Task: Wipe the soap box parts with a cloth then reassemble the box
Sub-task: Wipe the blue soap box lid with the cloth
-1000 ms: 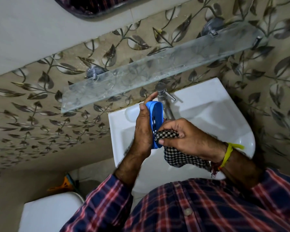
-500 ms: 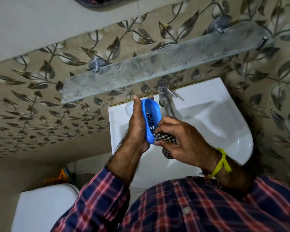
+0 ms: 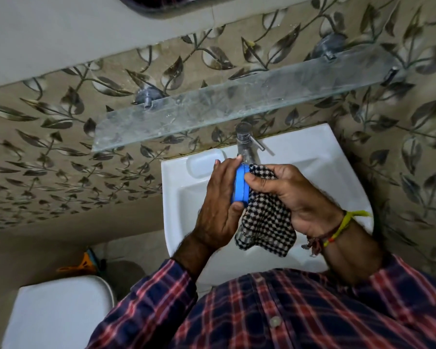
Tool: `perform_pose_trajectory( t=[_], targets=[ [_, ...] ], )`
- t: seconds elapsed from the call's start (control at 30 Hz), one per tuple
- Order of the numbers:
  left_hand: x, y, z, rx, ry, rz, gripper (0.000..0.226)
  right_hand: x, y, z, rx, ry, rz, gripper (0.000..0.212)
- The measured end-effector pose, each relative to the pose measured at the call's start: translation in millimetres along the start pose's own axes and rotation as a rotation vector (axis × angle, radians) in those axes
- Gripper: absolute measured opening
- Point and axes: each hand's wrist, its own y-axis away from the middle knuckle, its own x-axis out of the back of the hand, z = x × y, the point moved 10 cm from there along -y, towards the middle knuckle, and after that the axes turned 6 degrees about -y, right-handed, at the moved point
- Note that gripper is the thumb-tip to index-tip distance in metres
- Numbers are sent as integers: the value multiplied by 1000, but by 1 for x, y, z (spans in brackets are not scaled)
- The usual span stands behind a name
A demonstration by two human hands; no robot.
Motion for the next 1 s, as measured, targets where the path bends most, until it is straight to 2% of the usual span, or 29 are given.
perform_pose_trajectory(
  t=[0.1, 0.27, 0.37, 0.43, 0.57, 0.63, 0.73, 0.8, 0.9, 1.0],
  targets=[
    [-3, 1, -7, 73, 164, 43, 58, 2, 3, 5, 23, 29, 25, 34],
    [-24, 9, -32, 404, 575, -13, 55, 6, 12, 13, 137, 275, 99, 30],
    [-21, 8, -24, 420, 671, -2, 67, -3, 17, 7, 207, 390, 49, 18],
    [-25, 10, -26, 476, 720, 0, 65, -7, 18, 4, 245, 484, 17, 16],
    [-28, 15, -42, 735, 882, 75, 63, -17, 20, -1, 332, 778, -26, 15],
    [-33, 18, -47, 892, 966, 66, 69, -13, 19, -3, 341, 858, 15, 14],
    [-48, 25, -47, 1091, 1192, -18, 88, 12, 22, -15, 290, 539, 146, 13],
    [-53, 33, -48, 1185, 1367, -13, 93, 31, 24, -24, 254, 311, 206, 13],
    [-58, 46, -46, 1279, 1506, -43, 82, 45, 28, -31, 213, 178, 251, 21],
    [-57, 47, -34, 1259, 1579, -81, 64, 58, 31, -30, 130, 115, 333, 14]
  ],
)
